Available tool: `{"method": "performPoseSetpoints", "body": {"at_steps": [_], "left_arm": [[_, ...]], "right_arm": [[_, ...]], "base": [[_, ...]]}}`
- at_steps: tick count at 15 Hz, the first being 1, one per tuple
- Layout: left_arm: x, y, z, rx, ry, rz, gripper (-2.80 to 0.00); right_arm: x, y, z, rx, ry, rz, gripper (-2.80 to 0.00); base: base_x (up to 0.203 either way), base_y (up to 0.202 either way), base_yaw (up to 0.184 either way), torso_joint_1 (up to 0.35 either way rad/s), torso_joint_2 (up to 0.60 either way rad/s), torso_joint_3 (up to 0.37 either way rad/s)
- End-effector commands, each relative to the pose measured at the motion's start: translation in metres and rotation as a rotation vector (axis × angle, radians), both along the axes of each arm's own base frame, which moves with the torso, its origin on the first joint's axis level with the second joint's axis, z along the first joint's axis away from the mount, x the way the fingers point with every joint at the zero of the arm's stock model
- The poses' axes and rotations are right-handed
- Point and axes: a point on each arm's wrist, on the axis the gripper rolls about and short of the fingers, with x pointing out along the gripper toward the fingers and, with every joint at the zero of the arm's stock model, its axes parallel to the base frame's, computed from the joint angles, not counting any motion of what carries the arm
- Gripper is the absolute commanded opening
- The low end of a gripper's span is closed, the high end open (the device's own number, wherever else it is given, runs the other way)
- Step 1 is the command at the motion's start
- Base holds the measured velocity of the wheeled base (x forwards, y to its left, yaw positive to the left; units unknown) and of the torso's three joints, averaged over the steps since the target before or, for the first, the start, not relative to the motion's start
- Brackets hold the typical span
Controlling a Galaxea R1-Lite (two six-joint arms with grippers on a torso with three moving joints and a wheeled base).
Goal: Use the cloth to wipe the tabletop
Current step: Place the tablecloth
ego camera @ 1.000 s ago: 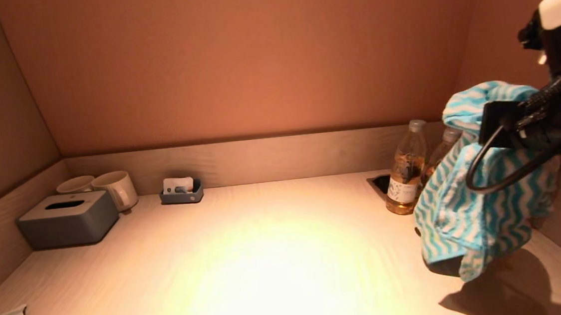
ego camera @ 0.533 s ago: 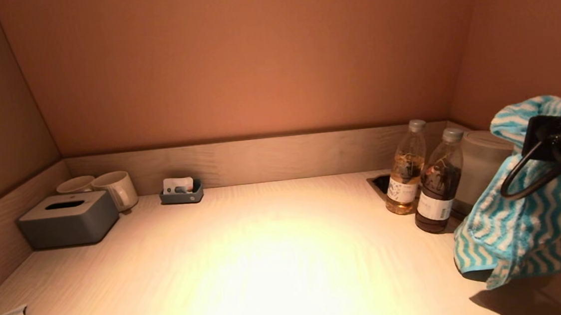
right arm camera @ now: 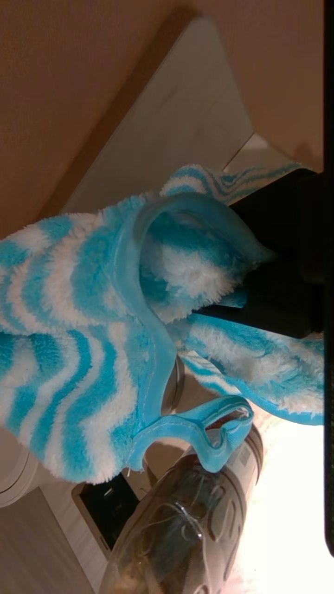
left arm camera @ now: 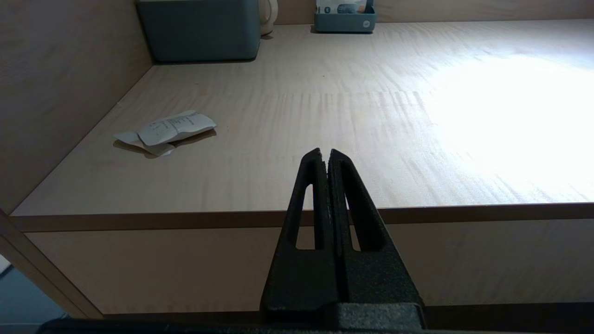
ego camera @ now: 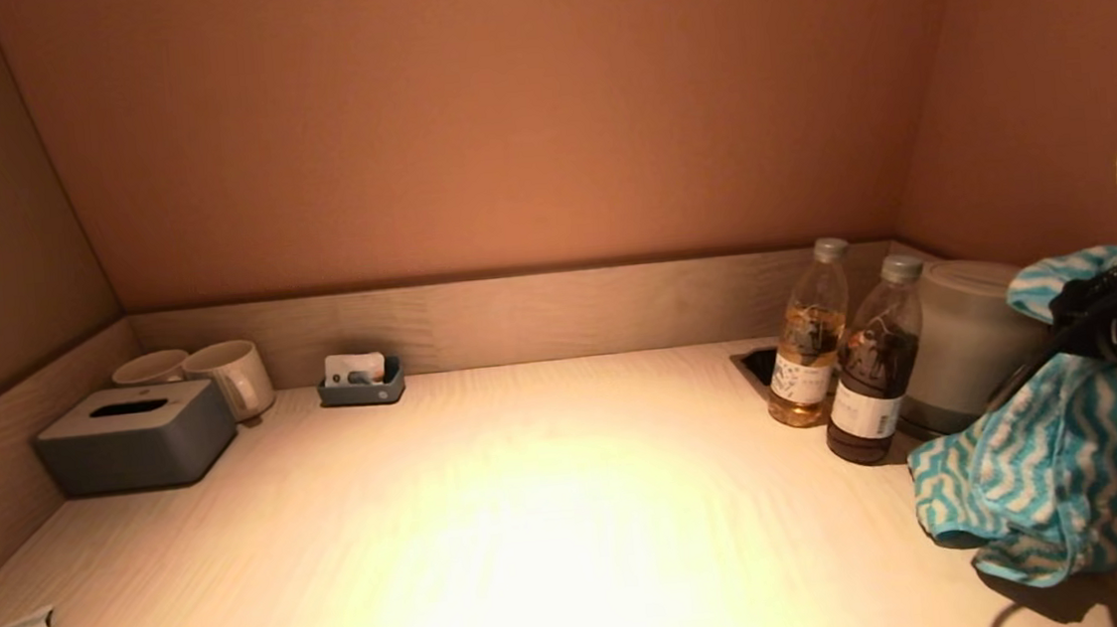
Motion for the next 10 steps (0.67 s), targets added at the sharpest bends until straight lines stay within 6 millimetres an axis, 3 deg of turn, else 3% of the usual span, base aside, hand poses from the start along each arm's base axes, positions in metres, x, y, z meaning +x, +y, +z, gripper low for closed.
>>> {"method": "performPoseSetpoints", "body": {"at_steps": [1, 5, 10], "left_arm": [[0.000, 0.000, 0.000, 0.000, 0.000, 0.001, -2.80], [0.000, 0.000, 0.000, -0.001, 0.000, 0.000, -2.80], [0.000, 0.000, 0.000, 0.000, 0.000, 0.001, -2.80]], "right_arm": [[0.011, -0.008, -0.006, 0.042, -0.040, 0.050, -2.80], [0.008, -0.025, -0.024, 0.123, 0.006, 0.098, -2.80], [0.003, -0.027, -0.049, 0.185, 0.085, 0.132, -2.80]], "base": [[0.000, 0.000, 0.000, 0.000, 0.00, 0.000], [0.000, 0.000, 0.000, 0.000, 0.00, 0.000], [0.000, 0.000, 0.000, 0.000, 0.00, 0.000]]}}
